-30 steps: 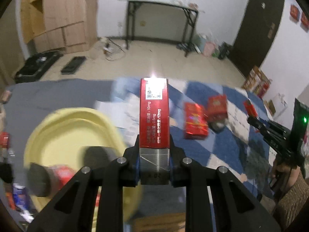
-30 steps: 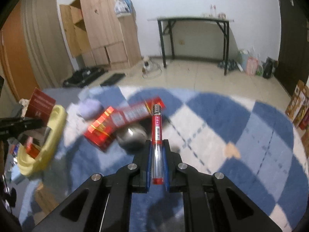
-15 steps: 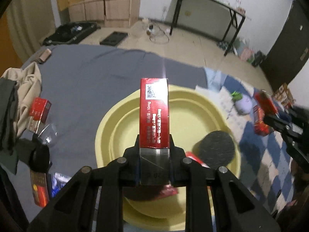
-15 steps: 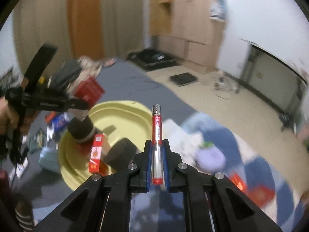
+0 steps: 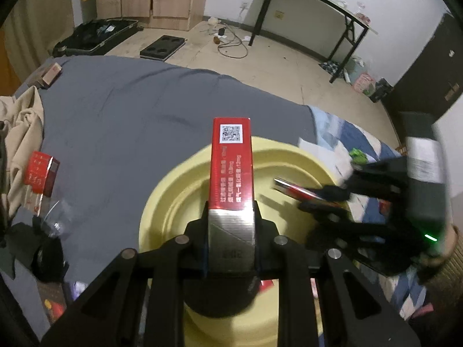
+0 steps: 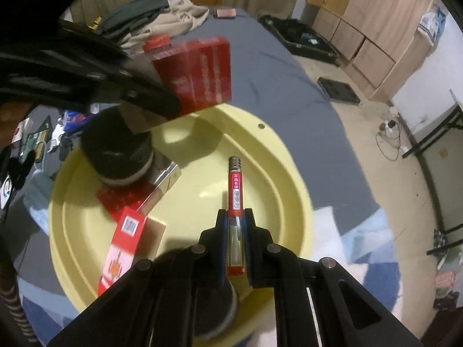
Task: Organize rigid objects
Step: 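Place the red box and red lighter into the yellow tray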
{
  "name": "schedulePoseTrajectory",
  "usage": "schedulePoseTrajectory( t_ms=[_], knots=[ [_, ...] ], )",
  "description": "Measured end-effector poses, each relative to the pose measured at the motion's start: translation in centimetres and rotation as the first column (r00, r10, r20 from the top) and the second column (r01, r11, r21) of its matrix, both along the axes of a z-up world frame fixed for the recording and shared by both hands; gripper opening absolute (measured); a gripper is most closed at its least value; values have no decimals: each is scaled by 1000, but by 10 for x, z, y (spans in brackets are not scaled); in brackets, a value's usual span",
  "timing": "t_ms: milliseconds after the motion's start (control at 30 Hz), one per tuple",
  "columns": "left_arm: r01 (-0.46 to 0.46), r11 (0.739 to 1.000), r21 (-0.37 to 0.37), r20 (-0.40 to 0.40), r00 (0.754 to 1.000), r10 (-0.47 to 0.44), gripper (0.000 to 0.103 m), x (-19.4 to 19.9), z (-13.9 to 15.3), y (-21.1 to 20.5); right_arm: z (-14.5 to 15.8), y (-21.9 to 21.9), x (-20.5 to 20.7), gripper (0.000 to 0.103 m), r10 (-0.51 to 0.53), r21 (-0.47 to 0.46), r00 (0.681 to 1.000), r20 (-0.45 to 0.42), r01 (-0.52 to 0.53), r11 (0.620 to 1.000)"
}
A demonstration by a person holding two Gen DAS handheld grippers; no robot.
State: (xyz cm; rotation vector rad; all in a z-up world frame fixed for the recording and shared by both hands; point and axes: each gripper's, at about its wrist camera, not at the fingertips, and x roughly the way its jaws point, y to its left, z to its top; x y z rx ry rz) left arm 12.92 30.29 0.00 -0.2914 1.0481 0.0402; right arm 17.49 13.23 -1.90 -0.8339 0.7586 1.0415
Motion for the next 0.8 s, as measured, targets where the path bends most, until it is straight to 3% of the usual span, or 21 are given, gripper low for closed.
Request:
schedulePoseTrajectory(
  t_ms=[167, 267, 333, 500, 600, 800],
  knots=[
    [78, 997, 24, 21, 997, -78, 24, -60, 17, -22, -18, 11, 3, 10, 4, -22, 1000, -20, -4, 1000],
    [183, 982, 52, -24, 983, -182, 24, -88, 2, -44, -26, 20, 10, 10, -13, -16, 999, -46, 13, 1000],
    [204, 978, 43, -58, 978, -202, 24, -96, -17, -52, -31, 26, 11, 10, -17, -14, 998, -52, 16, 1000],
    [243, 970, 24, -100, 966, -240, 24, -87, -50, -60, -46, 35, 8, 10, -20, -45, 998, -59, 18, 999],
    [230, 973, -4, -88, 969, -230, 24, -78, -52, -55, -47, 39, 11, 10, -44, -16, 996, -75, 43, 999],
    [195, 980, 29, -84, 978, -192, 30, -69, -56, -50, -48, 33, 5, 14, -70, 13, 995, -75, 72, 997]
  ],
)
